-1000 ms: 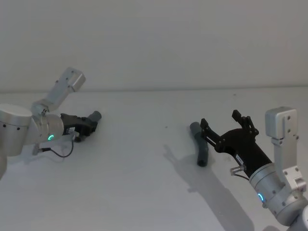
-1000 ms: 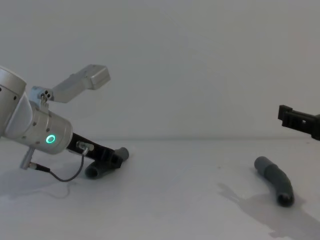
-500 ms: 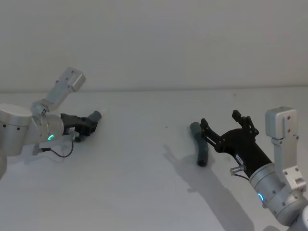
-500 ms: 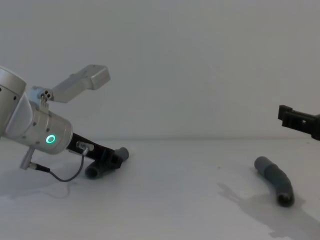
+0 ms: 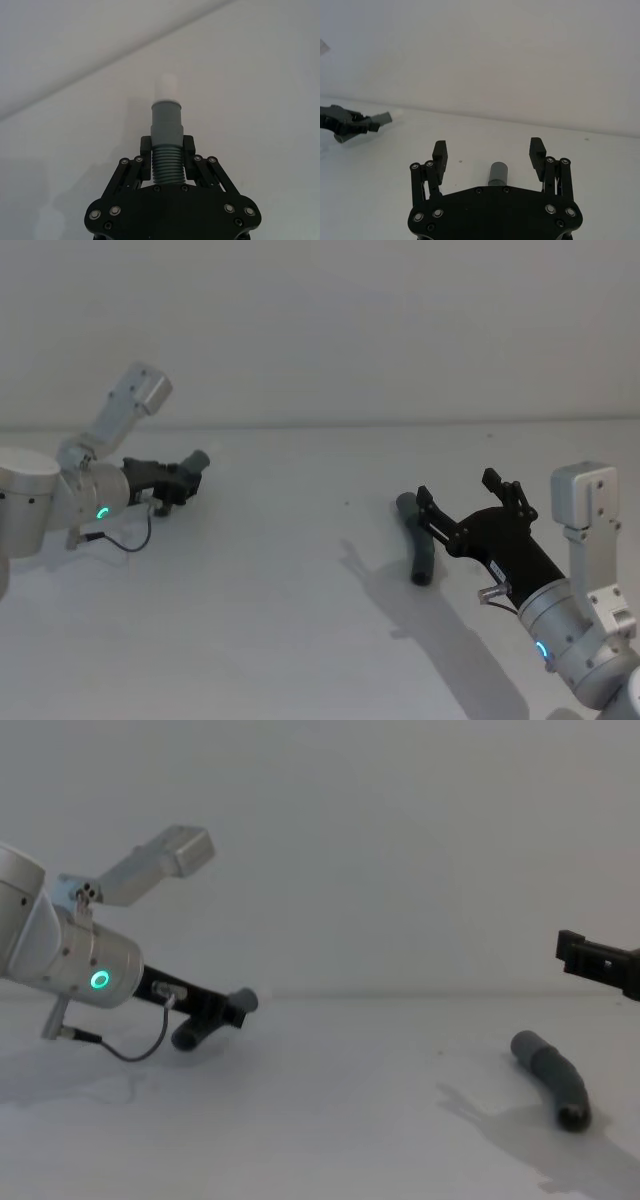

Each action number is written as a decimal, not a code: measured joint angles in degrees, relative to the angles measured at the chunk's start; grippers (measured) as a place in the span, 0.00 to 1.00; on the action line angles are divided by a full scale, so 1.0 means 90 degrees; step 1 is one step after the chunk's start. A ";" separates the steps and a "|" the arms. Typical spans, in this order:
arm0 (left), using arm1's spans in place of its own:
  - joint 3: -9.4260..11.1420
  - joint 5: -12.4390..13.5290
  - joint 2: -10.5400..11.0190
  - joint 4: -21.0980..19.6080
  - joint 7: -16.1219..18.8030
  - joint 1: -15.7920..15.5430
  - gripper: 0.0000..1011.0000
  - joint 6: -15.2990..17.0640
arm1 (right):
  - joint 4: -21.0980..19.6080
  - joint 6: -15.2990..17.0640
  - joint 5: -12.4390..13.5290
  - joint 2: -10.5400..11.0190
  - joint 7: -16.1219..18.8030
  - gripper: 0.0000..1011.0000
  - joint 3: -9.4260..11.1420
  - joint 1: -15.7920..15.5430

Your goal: Use both hands to pick up one end of the pipe from the table, align the ends, and insert them.

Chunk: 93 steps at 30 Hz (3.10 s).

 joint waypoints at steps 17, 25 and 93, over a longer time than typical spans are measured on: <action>-0.0257 -0.0280 0.0138 -0.0357 -0.0568 -0.0050 0.33 -0.0916 | 0.0001 0.0009 -0.0006 0.0001 0.0003 0.99 0.0000 0.0002; -0.0165 -0.0416 0.0277 -0.0350 -0.1259 -0.0204 0.33 -0.1249 | 0.0048 0.0286 -0.0070 0.0041 0.0035 0.99 -0.0031 0.0067; 0.1397 0.0207 0.1045 0.0504 -0.4315 -0.1194 0.33 -0.4903 | 0.1133 0.4297 -0.0069 -0.0019 0.0657 0.99 -0.0459 0.2017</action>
